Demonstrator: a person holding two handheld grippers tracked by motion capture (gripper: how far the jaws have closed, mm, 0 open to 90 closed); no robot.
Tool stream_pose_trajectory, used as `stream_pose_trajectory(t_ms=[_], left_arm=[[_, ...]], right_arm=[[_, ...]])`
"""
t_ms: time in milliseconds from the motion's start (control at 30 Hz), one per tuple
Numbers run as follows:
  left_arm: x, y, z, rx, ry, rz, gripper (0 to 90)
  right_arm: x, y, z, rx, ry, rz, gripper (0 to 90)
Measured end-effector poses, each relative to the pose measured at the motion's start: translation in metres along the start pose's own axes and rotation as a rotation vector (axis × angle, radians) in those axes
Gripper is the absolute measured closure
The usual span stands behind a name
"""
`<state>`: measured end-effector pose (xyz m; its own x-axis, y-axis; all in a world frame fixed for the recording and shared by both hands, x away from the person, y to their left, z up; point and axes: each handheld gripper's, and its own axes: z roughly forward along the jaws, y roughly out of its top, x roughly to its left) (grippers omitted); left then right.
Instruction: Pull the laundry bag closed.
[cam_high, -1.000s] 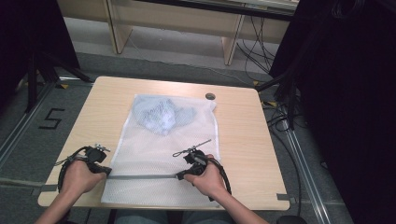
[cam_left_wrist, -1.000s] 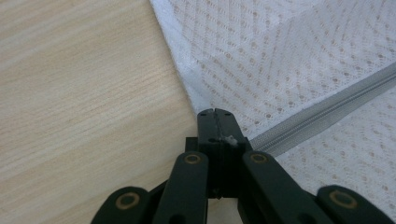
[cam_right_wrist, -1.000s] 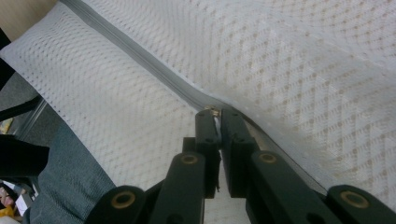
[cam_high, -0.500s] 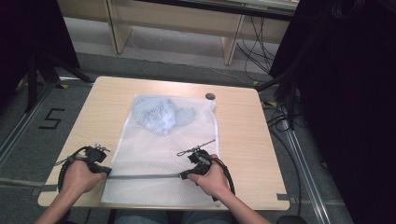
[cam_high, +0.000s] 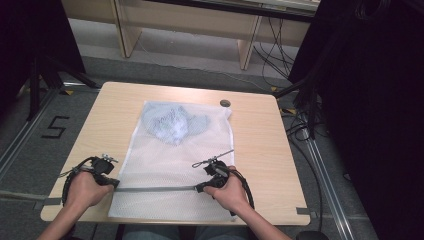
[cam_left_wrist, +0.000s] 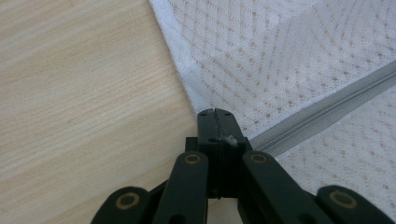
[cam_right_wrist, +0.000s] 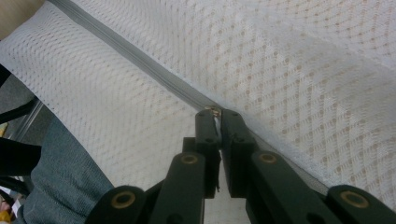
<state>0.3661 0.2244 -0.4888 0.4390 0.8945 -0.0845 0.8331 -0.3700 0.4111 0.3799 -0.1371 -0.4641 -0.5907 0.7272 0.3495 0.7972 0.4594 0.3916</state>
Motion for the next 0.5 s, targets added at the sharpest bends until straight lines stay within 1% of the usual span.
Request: stream_pose_trajectory(t_ms=[67,133,233,267,300,333,400,433,467,500], left_arm=[[0.0,0.0,0.0,0.0,0.0,0.0,90.0],[0.0001,0.0,-0.0001,0.001,0.0,0.001,90.0],[-0.0001,0.0001,0.0001,0.0,0.0,-0.001,90.0],[0.001,0.0003,-0.0009,0.015,0.002,0.014,90.0],[-0.0001,0.0001,0.0,0.001,0.0,-0.001,90.0],[0.0,0.0001,0.0,0.001,0.0,-0.001,90.0],[-0.0001,0.0001,0.0,0.001,0.0,-0.002,90.0],[0.0003,0.0002,-0.0004,0.008,0.002,0.005,90.0],[0.001,0.0003,-0.0009,0.015,0.002,0.016,90.0],[0.0006,0.0002,-0.0005,0.008,0.0,0.008,90.0]], right_arm=[[-0.001,-0.0001,-0.0001,-0.011,0.001,-0.013,87.0],[-0.0015,-0.0008,-0.0013,-0.007,-0.001,0.001,87.0],[-0.0028,-0.0015,-0.002,-0.012,-0.004,0.002,87.0],[-0.0031,-0.0017,-0.0024,-0.01,-0.003,0.004,87.0],[-0.0046,-0.0027,-0.0031,-0.01,-0.008,0.007,87.1],[-0.0045,-0.003,-0.0038,-0.004,-0.01,0.02,87.1],[-0.0051,-0.0032,-0.0041,-0.009,-0.004,0.01,87.0],[-0.006,-0.0035,-0.0045,-0.01,-0.009,0.012,87.1],[-0.0067,-0.0036,-0.0047,-0.007,-0.002,0.013,87.0],[-0.0074,-0.0037,-0.0047,-0.005,-0.003,0.008,87.0]])
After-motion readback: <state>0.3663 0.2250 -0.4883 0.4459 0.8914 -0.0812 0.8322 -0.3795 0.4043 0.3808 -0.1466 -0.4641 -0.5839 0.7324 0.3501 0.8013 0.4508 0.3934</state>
